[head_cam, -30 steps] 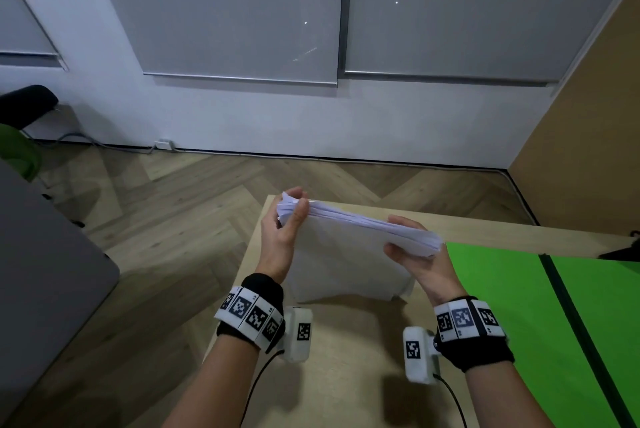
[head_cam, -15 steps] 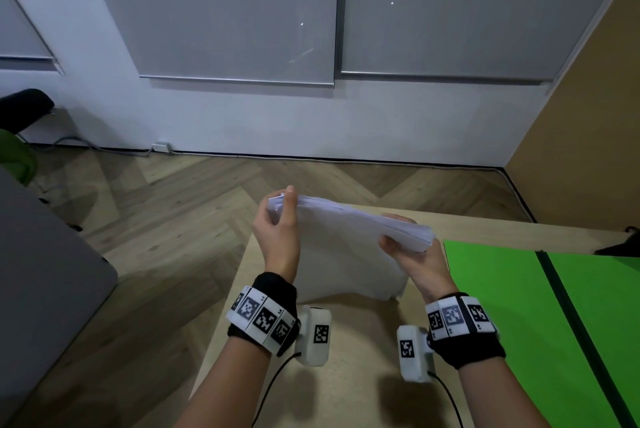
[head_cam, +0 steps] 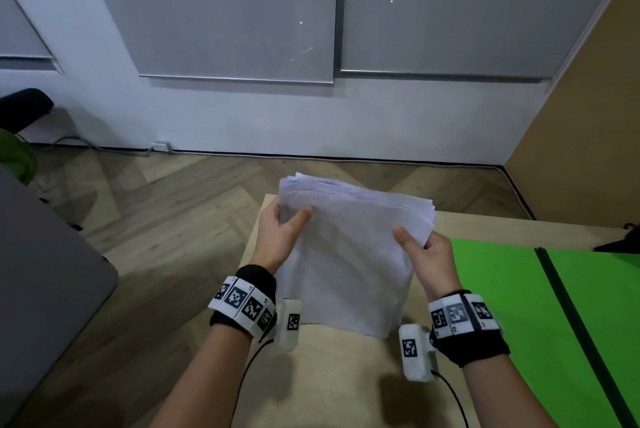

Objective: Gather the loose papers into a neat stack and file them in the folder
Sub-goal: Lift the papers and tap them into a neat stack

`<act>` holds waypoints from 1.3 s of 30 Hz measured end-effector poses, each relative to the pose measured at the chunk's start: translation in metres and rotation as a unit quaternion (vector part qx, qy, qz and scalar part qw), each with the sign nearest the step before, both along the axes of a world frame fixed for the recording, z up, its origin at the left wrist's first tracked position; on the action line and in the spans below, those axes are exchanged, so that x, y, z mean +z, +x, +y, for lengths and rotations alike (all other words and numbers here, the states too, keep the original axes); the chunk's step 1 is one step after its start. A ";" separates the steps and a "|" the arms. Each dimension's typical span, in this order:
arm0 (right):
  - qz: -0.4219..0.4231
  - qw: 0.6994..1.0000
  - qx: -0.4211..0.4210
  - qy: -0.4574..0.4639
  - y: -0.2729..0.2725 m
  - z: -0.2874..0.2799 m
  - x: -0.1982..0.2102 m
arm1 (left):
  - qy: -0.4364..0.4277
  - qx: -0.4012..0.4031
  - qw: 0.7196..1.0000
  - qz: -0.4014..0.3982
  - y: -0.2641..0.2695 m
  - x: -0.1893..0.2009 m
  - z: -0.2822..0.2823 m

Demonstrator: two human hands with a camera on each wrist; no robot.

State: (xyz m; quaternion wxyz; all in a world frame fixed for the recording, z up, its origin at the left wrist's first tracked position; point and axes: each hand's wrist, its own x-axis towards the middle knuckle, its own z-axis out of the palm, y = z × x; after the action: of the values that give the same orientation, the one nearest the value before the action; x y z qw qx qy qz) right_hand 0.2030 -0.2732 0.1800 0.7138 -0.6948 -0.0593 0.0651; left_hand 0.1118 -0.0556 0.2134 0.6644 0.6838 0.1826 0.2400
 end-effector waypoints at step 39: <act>-0.029 0.999 -0.033 -0.020 0.020 -0.017 0.003 | -0.174 0.010 0.983 0.053 -0.035 -0.031 0.053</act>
State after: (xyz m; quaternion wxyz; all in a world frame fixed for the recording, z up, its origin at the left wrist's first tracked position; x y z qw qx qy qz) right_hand 0.2234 -0.2899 0.1827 0.6994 -0.7122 -0.0555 0.0226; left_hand 0.0763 -0.0025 0.1828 0.7601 0.5678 0.2636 0.1745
